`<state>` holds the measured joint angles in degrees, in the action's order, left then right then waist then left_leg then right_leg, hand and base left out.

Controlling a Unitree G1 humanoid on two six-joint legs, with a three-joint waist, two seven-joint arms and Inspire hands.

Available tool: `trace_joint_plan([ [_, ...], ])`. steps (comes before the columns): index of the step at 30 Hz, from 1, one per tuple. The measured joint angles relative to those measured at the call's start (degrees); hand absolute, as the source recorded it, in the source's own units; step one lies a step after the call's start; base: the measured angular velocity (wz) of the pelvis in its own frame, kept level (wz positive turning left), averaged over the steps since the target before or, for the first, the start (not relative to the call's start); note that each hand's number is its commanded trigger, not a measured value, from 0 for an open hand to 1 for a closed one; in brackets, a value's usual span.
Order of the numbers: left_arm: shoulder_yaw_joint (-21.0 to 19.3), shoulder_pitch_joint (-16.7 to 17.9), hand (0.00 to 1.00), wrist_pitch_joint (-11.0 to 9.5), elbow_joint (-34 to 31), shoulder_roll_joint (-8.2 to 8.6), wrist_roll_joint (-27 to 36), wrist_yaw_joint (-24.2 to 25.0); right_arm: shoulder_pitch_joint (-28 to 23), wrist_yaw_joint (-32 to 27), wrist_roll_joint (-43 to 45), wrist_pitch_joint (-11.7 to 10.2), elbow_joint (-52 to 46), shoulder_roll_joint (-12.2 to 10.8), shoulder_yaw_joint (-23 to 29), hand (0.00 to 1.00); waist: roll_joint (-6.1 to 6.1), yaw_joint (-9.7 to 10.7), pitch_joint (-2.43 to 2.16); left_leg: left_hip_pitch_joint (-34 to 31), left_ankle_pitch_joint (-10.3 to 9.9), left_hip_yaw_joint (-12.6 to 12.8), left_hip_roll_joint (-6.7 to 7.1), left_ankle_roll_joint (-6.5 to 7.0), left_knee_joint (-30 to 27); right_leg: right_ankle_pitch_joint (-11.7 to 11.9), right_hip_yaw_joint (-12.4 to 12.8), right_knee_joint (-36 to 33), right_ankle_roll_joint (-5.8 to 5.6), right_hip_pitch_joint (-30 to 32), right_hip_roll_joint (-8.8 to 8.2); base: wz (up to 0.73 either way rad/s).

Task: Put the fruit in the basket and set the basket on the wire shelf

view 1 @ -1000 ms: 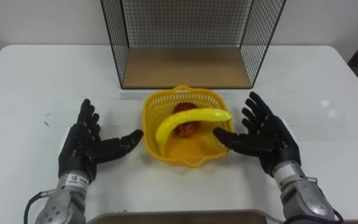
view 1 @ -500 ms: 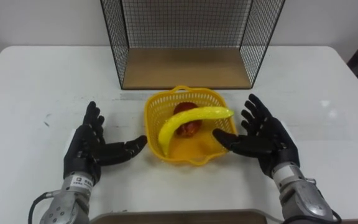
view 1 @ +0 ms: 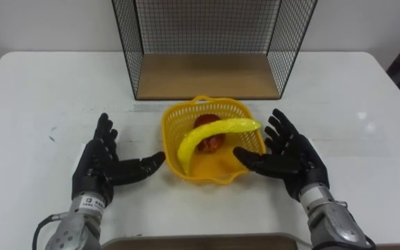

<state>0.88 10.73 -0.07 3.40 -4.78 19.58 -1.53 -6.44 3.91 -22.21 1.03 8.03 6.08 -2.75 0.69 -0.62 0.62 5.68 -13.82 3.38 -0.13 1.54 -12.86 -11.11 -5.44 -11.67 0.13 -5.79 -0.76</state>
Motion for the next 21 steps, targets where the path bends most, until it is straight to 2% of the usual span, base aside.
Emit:
trace_joint_plan([
  [11,-0.4,0.0,0.0,0.1,0.0,-0.04,9.7,0.0,0.0,0.0,0.0,0.0,0.2,0.1,0.0,0.0,-0.49,-0.2,-0.08,0.2,0.0,-0.1,-0.01,0.0,0.0,0.0,-0.4,0.1,0.0,-0.3,-0.09,0.0],
  [18,-1.3,0.0,0.0,0.2,0.0,-0.07,10.3,0.0,0.0,0.0,0.0,0.0,0.5,0.4,0.0,0.0,-0.54,-0.4,-0.03,0.7,0.0,-0.3,-0.03,0.0,0.1,0.0,-0.4,0.1,0.0,-0.8,-0.09,0.0],
  [21,-2.0,0.0,0.0,0.2,0.4,-0.08,12.6,0.1,0.0,0.0,0.0,0.0,0.5,0.4,0.0,0.0,-0.51,-0.5,0.0,0.8,0.0,-0.4,-0.01,0.0,0.2,0.0,-0.5,0.1,0.0,-0.9,-0.07,0.0],
])
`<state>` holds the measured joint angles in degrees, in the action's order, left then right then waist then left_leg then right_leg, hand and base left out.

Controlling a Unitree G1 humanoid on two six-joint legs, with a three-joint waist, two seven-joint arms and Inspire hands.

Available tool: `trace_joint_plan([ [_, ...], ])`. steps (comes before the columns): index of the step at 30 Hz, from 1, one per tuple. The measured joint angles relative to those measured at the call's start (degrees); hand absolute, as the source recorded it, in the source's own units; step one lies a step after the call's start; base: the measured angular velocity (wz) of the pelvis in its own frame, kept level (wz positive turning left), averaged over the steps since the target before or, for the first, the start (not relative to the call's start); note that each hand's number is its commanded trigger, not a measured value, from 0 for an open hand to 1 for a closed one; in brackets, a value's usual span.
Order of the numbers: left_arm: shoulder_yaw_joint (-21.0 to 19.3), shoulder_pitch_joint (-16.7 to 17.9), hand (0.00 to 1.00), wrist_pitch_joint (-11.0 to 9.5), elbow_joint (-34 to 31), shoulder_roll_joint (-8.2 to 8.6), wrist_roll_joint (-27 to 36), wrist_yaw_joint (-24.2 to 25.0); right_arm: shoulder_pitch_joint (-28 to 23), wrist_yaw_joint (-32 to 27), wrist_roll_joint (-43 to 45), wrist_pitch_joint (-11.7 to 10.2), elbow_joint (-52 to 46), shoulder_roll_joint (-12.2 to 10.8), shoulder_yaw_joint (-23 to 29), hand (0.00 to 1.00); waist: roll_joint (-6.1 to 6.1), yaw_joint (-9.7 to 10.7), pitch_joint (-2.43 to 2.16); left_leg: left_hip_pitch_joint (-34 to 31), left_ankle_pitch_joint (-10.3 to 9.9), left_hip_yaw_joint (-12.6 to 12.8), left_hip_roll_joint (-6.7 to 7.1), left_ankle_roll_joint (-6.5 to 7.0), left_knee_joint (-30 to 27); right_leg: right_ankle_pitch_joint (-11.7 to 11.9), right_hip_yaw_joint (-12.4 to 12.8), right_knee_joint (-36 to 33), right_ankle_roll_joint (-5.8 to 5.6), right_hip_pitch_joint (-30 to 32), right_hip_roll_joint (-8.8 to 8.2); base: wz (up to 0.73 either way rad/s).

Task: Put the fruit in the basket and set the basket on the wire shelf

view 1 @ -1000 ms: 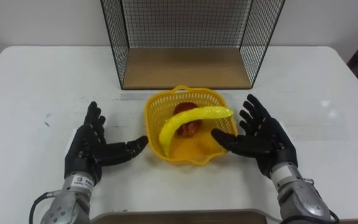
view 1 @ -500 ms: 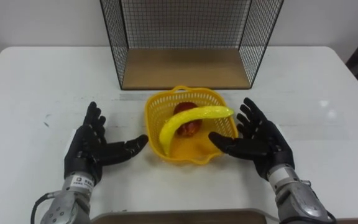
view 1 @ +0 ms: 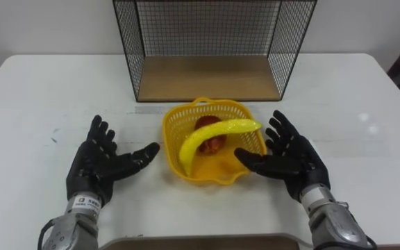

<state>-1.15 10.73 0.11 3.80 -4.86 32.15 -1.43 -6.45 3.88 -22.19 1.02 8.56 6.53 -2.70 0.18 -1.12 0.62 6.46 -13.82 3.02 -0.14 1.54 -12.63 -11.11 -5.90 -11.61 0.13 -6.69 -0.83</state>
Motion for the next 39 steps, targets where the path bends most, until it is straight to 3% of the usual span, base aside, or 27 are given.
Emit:
trace_joint_plan([
  [21,-0.2,0.0,0.0,0.0,0.2,0.03,1.5,1.0,0.0,0.7,2.4,0.0,0.0,-0.6,-0.6,0.0,0.28,-0.3,-0.09,-0.1,0.0,-0.3,-0.04,-0.01,-0.1,0.0,-0.4,0.0,0.0,-0.3,-0.04,0.0],
  [31,6.5,0.0,0.0,0.0,-3.9,-0.02,3.2,2.2,0.3,1.9,2.1,0.0,0.0,-0.7,-3.0,0.0,0.54,-0.3,-0.14,-0.3,0.0,-0.2,0.09,-0.02,-0.2,0.0,-0.4,0.0,0.0,-0.2,0.06,0.01],
  [39,9.7,0.0,0.0,1.2,-3.7,-0.17,3.2,2.9,0.9,2.6,2.1,0.0,0.0,-0.8,-5.4,0.0,1.68,0.6,0.45,-0.9,0.0,-0.3,0.03,-0.02,-0.8,0.0,-0.3,-0.1,0.0,0.0,0.05,0.0],
])
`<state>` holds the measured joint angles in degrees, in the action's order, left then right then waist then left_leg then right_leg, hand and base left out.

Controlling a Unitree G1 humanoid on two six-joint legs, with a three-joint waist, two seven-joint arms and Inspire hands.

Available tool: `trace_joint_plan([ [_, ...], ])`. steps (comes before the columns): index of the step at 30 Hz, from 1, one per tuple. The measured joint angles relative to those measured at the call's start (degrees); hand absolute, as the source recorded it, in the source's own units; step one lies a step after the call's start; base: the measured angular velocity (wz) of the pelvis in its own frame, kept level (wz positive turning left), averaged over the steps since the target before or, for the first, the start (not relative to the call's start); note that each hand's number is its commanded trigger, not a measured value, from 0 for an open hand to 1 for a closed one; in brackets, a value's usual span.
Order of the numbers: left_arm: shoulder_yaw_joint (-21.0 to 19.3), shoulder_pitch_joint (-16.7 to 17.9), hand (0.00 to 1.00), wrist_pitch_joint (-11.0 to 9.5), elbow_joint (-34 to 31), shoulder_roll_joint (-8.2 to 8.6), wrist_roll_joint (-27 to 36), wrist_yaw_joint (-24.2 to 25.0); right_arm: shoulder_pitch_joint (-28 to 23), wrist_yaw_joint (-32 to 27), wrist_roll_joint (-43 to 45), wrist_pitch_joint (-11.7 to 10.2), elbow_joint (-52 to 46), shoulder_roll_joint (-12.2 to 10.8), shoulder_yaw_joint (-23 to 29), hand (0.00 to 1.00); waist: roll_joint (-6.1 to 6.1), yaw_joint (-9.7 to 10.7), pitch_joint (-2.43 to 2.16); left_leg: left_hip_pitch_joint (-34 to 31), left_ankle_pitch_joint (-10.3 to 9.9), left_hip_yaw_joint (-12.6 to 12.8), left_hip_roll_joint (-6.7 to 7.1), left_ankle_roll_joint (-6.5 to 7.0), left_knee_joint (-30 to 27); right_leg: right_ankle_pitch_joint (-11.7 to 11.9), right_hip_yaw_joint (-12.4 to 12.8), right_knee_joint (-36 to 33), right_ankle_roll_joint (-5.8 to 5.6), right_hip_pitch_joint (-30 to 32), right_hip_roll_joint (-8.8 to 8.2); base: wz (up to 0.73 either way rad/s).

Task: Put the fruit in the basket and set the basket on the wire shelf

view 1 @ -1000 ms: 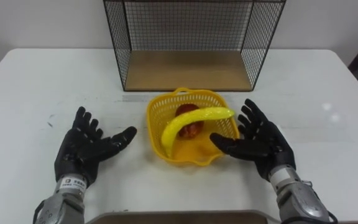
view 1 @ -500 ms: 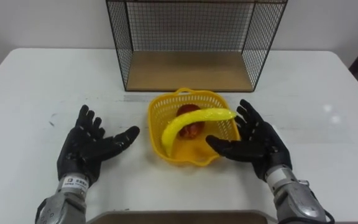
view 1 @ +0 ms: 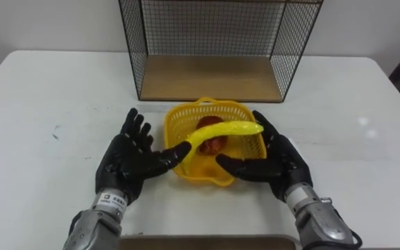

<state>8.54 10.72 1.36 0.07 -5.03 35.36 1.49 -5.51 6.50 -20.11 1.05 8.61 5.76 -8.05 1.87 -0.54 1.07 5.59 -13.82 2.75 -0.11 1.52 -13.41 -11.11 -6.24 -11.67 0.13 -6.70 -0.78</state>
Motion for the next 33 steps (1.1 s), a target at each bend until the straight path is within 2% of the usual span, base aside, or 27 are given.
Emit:
trace_joint_plan([
  [13,3.5,-0.4,0.0,0.1,1.8,0.65,-0.1,1.5,0.1,1.1,0.3,0.0,0.1,-0.3,-0.9,0.0,0.29,0.3,-0.08,-0.1,0.0,0.4,-0.02,-0.02,0.4,0.0,0.2,-0.1,0.06,0.5,0.13,0.0],
  [20,3.5,-0.5,0.0,0.1,2.2,0.55,-0.1,1.5,0.5,0.6,0.4,0.0,-0.1,-0.9,-2.0,0.0,0.31,0.2,-0.14,-0.4,0.0,1.5,-0.09,-0.01,0.5,0.1,1.0,-0.2,0.13,1.4,0.15,-0.07],
  [22,3.5,-0.5,0.0,0.0,2.2,0.53,0.0,1.5,0.5,0.6,0.3,0.0,-0.3,-0.9,-2.0,0.0,0.27,0.2,-0.28,-0.9,0.0,1.6,-0.11,-0.01,0.5,0.1,1.2,-0.3,0.14,1.9,0.16,-0.04],
  [33,3.6,-0.5,0.0,-0.1,2.2,0.56,0.0,1.5,0.5,0.5,0.2,-0.2,-0.4,-1.1,-2.2,0.0,-0.07,0.3,-0.32,-0.9,0.0,1.8,-0.14,-0.01,0.1,0.1,1.4,-0.6,0.15,2.3,0.13,0.0],
])
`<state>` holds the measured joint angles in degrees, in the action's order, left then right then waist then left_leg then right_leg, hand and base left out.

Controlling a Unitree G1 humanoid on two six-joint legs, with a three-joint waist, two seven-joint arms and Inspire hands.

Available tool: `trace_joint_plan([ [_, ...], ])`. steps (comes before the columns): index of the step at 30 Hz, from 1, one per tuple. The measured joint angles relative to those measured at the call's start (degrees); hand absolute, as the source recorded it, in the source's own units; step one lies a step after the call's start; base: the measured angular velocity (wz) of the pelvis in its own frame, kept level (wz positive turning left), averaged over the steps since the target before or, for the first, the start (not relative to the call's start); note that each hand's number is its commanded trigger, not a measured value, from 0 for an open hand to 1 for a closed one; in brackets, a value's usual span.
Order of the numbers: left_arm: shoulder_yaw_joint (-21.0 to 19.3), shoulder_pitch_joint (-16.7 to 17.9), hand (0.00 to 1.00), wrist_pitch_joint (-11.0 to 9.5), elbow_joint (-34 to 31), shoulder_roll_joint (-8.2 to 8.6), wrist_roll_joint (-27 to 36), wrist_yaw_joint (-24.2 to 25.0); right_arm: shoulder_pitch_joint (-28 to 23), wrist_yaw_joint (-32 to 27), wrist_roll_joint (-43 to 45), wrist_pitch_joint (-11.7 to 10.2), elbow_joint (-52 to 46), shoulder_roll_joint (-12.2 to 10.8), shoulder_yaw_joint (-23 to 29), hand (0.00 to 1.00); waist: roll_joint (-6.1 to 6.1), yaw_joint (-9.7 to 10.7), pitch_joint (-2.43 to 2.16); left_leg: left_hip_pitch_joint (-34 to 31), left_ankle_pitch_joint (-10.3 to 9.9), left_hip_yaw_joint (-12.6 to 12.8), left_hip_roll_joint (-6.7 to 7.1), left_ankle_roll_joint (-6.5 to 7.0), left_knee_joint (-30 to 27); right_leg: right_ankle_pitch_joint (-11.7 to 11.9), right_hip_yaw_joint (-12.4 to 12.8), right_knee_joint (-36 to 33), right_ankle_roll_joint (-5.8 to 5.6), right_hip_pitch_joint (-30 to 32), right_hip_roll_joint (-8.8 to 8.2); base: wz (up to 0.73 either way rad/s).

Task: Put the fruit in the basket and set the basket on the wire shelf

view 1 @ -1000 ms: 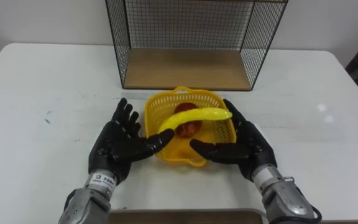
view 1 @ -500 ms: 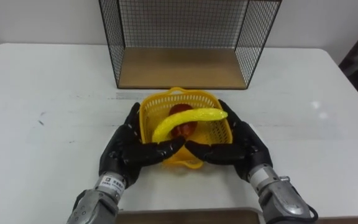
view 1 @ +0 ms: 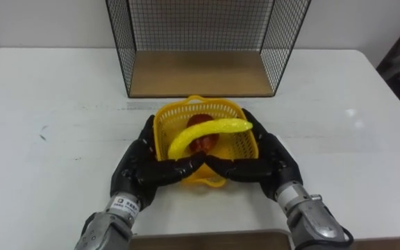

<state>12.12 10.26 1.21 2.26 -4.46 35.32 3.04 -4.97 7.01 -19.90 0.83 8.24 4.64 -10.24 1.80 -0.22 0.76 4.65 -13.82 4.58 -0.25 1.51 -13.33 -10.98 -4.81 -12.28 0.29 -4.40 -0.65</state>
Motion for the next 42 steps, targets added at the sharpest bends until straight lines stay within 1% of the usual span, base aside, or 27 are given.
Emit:
trace_joint_plan([
  [3,0.0,-0.2,0.0,-0.1,0.0,0.01,-0.1,0.0,0.7,-0.4,0.2,0.0,0.0,-0.1,-0.1,0.0,-0.4,0.3,0.03,-0.6,0.0,0.0,0.0,0.0,-0.3,0.0,0.0,-0.4,0.0,0.7,-0.02,0.0],
  [6,0.0,-0.6,0.0,-0.1,0.0,0.02,-0.1,0.0,1.9,-1.0,0.2,0.0,-0.2,-0.2,-0.2,0.0,-0.82,0.6,-0.1,-1.1,0.0,0.0,-0.03,0.0,-0.4,0.0,0.0,-0.6,0.06,1.2,0.01,0.0],
  [7,0.0,-0.7,0.0,-0.1,0.0,0.03,-0.1,0.0,2.4,-1.2,0.2,0.0,-0.4,-0.2,-0.3,0.0,-1.01,0.9,-0.17,-1.2,0.0,0.0,-0.04,0.0,-0.4,0.1,0.0,-0.6,0.07,1.2,0.03,0.0],
  [10,0.1,-0.9,0.0,-0.1,0.0,0.03,-1.2,0.0,4.0,-1.5,0.2,0.0,-0.4,-0.2,-0.4,0.0,-1.47,1.8,-0.16,-1.1,0.0,0.0,-0.02,0.01,-0.3,0.1,0.1,-0.6,0.07,1.3,0.02,0.0],
  [15,0.1,-2.5,0.0,-0.1,0.0,0.03,-1.4,0.0,4.8,-2.8,0.1,-0.1,-0.5,-0.2,-0.3,0.0,-1.38,1.9,-0.12,-1.1,0.0,0.2,0.01,0.01,-0.2,0.1,0.3,-0.6,0.07,1.4,0.0,0.0],
  [16,0.1,-2.8,0.0,-0.1,0.0,0.02,-2.4,0.0,4.8,-3.1,0.1,-0.3,-0.5,-0.2,-0.3,0.0,-1.29,1.9,-0.06,-1.0,0.0,0.2,0.01,0.02,-0.2,0.1,0.3,-0.5,0.07,1.4,0.0,0.0],
  [19,0.1,-3.7,0.0,-0.1,0.0,0.03,-2.6,-0.1,4.9,-3.8,0.1,-0.3,-0.9,-0.3,-0.3,0.0,-1.08,1.8,0.07,-1.0,0.0,0.3,-0.01,0.02,-0.2,0.1,0.4,-0.4,0.07,1.4,0.02,0.0],
  [24,0.1,-6.4,0.0,-0.2,-0.1,0.34,-3.4,-0.2,4.9,-5.7,-0.7,-0.3,-4.5,-0.2,-0.2,0.0,-1.01,1.9,0.12,-0.9,0.0,0.7,-0.02,0.02,-0.1,0.1,0.8,-0.4,0.06,1.4,0.06,-0.04],
  [26,0.1,-7.6,0.0,-0.3,-0.1,0.34,-3.4,-0.2,5.0,-6.3,-0.9,-0.9,-4.8,-0.2,-0.2,0.0,-0.99,1.9,0.13,-0.6,0.0,0.8,-0.04,0.02,0.1,0.1,1.1,-0.3,0.03,1.3,0.11,-0.05],
  [29,0.1,-7.8,0.0,-0.3,-0.1,0.34,-3.5,-0.3,5.0,-6.7,-1.0,-0.9,-4.9,-0.2,-0.2,0.0,-0.98,2.0,0.15,0.3,0.0,1.3,-0.11,0.03,0.6,0.1,1.6,-0.2,0.02,0.7,0.21,-0.08],
  [35,0.1,-7.8,0.0,-0.3,-0.1,0.33,-3.5,-0.3,5.1,-6.8,-1.0,-0.9,-4.9,-0.2,-0.2,0.0,-0.69,2.4,0.33,0.7,0.0,1.4,-0.14,0.03,0.6,0.1,1.7,-0.3,0.02,0.5,0.21,-0.01],
  [42,0.1,-7.8,0.0,-0.3,-0.2,0.32,-3.6,-0.3,5.1,-6.7,-1.0,-0.9,-4.9,-0.2,-0.2,0.0,-0.63,2.8,0.31,0.6,0.0,1.5,-0.16,0.03,0.6,0.1,1.7,-0.5,0.02,0.6,0.23,0.0],
])
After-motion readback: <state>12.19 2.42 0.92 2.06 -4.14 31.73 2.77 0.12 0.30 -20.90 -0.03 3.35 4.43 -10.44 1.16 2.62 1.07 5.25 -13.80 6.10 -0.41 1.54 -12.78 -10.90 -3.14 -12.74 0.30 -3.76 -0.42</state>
